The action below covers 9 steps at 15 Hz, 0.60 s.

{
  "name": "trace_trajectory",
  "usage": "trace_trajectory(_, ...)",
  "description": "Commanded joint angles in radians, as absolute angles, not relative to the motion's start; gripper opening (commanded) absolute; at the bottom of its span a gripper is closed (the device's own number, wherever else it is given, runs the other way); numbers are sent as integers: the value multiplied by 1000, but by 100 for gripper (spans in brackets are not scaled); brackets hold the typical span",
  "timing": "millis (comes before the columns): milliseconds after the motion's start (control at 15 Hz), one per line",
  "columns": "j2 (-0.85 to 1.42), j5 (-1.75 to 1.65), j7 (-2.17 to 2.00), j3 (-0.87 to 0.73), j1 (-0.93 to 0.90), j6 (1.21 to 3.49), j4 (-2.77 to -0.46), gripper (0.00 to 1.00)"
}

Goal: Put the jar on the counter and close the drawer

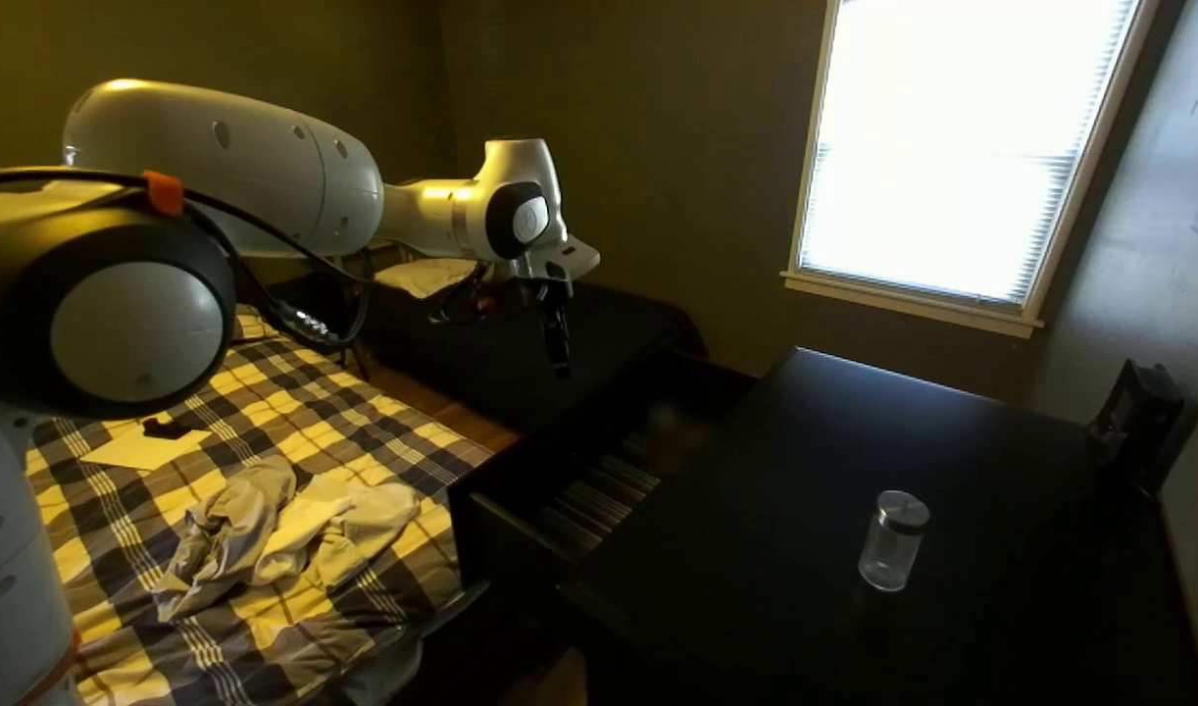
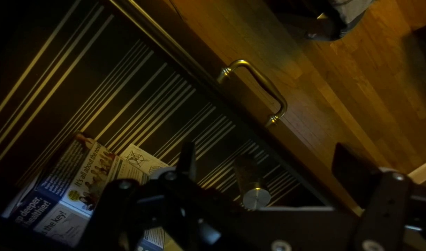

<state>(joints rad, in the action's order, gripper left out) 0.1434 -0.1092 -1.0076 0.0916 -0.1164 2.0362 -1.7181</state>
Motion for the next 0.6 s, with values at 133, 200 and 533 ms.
trace_trajectory(133, 192, -118, -1060, 94, -151, 2000, -1663, 100)
trace_trajectory(200, 211, -112, -1108, 96, -163, 1976, -1641, 100)
trace_trajectory(533, 301, -129, -1467, 88, -238, 1981, -1584, 100)
